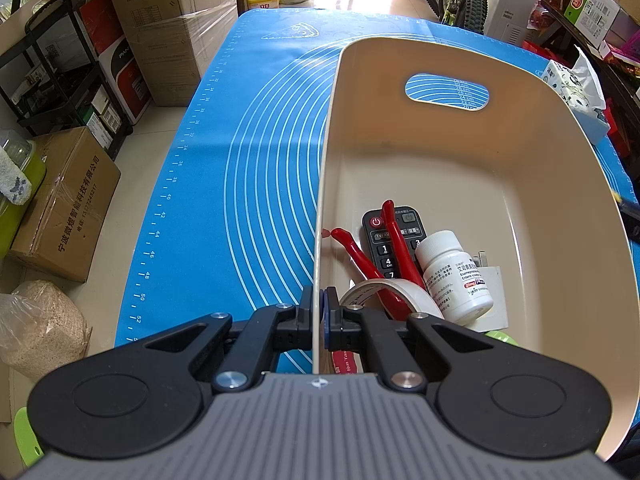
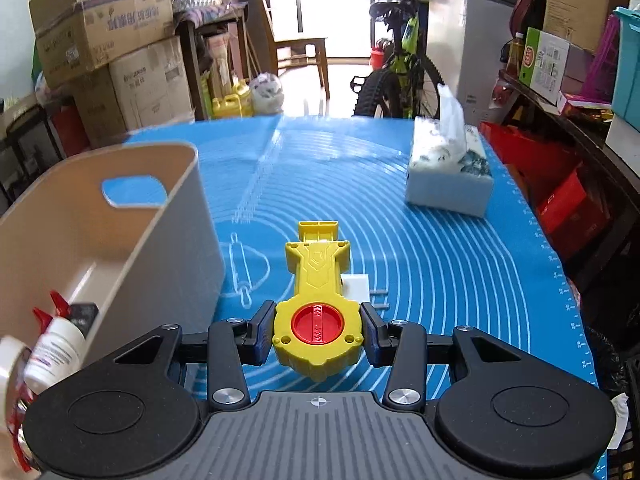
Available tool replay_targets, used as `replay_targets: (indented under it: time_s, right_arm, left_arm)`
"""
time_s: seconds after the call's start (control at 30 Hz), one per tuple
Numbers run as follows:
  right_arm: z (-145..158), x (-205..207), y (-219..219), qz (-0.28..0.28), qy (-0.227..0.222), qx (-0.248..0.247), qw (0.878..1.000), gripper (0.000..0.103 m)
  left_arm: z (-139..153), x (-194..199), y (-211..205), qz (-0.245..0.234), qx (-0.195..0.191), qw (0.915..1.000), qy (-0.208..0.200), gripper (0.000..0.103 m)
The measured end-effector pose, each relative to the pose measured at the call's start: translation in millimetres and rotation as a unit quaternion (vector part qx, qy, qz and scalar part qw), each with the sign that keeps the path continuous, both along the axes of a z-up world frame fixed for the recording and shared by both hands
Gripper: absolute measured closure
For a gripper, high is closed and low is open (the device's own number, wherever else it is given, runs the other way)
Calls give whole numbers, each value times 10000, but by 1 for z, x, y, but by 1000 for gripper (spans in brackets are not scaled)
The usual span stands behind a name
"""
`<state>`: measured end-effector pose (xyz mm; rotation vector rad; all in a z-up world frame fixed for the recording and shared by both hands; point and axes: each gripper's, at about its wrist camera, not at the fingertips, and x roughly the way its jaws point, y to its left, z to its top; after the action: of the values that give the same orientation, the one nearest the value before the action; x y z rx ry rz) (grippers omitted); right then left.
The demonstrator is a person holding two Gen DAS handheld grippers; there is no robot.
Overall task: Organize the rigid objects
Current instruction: 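Close the right tool on the yellow toy's red dial and lift it, then carry the yellow toy into the basket and open the right tool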
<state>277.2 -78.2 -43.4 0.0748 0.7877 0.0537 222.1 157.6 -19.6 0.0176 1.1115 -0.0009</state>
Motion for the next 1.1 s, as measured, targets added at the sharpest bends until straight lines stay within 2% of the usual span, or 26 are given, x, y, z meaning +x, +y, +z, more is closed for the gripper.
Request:
replay_targets:
  time_s: [0.3,0.5,0.73,1.1]
  right_arm:
    - [41,-16,0,-20,-678,264,9973,55]
    - [64,-29,22,329,-999,382,9937,54]
    - [72,-39,63,997,-992,423,9892,54]
    - [57,-50,120,1917,-622,142,9794,54]
  left_arm:
    - [0,0,0,-1,6,10000,1,98]
    - [1,0,0,-4,20,10000,-1,97]
    - [1,-1,0,-5,20,10000,-1,98]
    - [1,0,1,-5,17,10000,0,98]
